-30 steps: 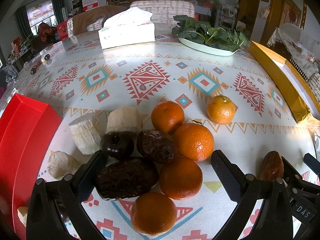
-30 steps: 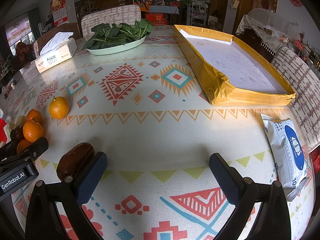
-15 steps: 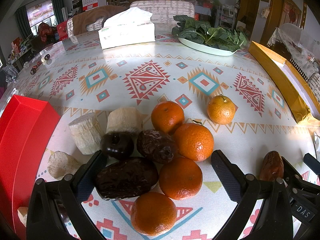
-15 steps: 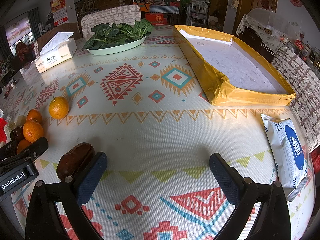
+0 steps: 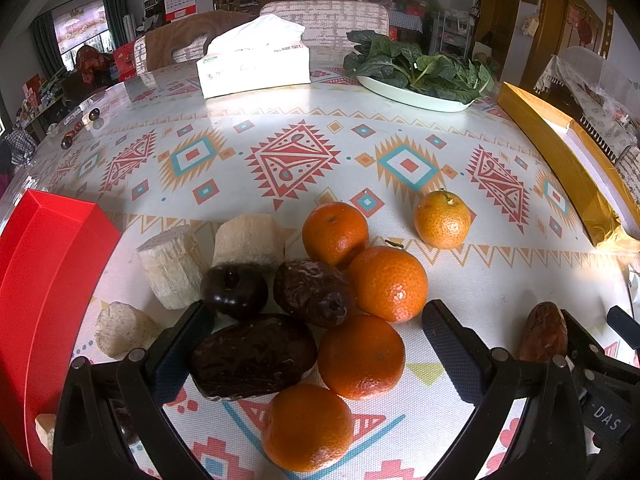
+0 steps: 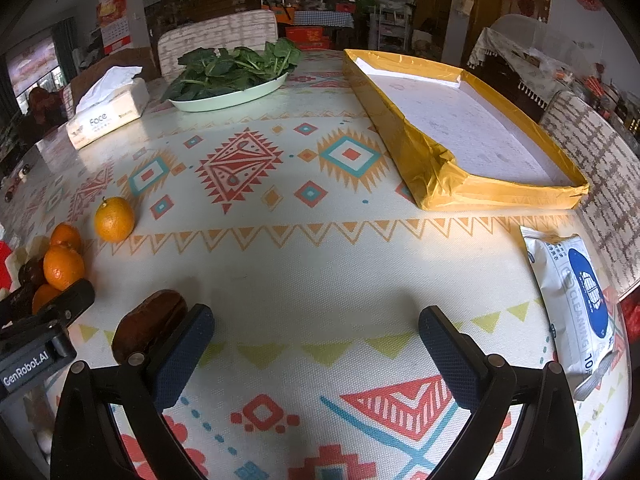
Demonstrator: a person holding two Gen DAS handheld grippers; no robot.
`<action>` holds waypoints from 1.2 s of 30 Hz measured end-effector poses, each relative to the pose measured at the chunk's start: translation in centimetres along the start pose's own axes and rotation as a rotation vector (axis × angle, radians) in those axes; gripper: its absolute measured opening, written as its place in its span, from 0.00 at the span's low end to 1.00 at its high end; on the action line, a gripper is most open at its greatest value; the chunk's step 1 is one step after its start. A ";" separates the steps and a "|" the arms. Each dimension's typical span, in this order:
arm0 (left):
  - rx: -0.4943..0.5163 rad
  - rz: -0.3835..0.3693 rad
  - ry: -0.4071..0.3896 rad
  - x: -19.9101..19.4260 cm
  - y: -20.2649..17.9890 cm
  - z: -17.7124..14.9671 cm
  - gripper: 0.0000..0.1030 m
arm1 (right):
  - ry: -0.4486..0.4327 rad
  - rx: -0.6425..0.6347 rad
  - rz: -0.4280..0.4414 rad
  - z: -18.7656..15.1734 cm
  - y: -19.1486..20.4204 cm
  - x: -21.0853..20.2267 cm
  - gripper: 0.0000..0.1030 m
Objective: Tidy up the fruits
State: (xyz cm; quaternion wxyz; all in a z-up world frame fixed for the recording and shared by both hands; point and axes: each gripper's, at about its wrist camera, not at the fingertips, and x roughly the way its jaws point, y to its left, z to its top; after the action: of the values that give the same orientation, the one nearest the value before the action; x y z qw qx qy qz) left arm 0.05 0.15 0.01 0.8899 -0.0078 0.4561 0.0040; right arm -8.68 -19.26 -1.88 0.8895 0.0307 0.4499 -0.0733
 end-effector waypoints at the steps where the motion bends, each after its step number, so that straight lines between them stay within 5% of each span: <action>1: 0.006 -0.005 0.003 0.0 0.0 0.0 1.00 | 0.000 0.002 0.000 -0.1 0.0 0.0 1.00; 20: 0.066 -0.065 0.047 -1.6 0.7 -1.7 1.00 | 0.000 0.004 -0.004 0.2 -0.3 0.0 1.00; 23: 0.040 -0.109 -0.020 -4.3 2.3 -2.3 1.00 | 0.007 -0.007 0.007 0.4 -0.5 0.0 1.00; 29: -0.057 -0.227 -0.300 -13.7 8.7 -3.8 1.00 | 0.055 -0.035 0.026 0.7 -0.4 0.2 1.00; 33: -0.096 -0.228 -0.191 -14.2 13.1 -5.3 1.00 | 0.052 -0.036 0.026 0.6 -0.4 0.2 1.00; 36: -0.191 -0.263 -0.221 -14.7 17.0 -7.2 1.00 | 0.048 -0.033 0.027 0.5 -0.4 0.1 1.00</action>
State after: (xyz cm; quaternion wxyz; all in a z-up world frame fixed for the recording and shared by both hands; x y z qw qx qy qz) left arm -14.65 17.03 7.58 0.9226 -0.1513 0.3483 -0.0683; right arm -8.35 -19.72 -1.65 0.8798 0.0238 0.4718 -0.0528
